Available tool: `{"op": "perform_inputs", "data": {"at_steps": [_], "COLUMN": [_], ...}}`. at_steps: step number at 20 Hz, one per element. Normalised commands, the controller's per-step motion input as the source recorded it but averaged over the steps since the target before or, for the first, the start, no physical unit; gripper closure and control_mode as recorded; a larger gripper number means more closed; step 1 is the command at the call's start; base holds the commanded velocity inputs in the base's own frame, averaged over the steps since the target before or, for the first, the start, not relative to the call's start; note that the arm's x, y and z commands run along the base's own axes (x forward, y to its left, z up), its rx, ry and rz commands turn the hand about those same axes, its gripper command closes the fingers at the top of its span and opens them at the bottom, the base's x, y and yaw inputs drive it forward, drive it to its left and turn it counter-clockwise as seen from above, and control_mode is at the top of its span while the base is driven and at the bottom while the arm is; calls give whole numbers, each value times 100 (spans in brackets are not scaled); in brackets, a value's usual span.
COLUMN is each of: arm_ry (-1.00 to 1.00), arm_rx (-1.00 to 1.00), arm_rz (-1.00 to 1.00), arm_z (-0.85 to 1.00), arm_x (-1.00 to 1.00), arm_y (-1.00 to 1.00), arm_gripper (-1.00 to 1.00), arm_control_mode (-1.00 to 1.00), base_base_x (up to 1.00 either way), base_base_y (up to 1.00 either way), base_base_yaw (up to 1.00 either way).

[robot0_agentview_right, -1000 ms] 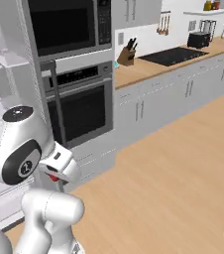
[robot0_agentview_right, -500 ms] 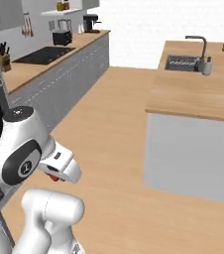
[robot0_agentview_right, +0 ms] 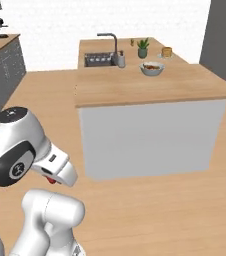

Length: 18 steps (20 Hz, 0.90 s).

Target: Take the strawberry from the fridge and place it on top of the pancake, located on the dining counter.

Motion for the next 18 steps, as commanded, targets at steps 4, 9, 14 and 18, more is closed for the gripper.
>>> {"op": "perform_inputs", "data": {"at_steps": [4,9,14,18], "arm_ry": [0,0,0,0], "arm_rx": [0,0,0,0], "arm_rz": [0,0,0,0], "arm_z": [0,0,0,0], "arm_x": [0,0,0,0], "arm_y": [0,0,0,0], "arm_gripper": [100,100,100,100], "arm_control_mode": [100,100,100,100], "base_base_x": [86,77,65,70], "base_base_y": [-100,-100,-100,-100], "base_base_yaw": [-8,4,15,24]}}
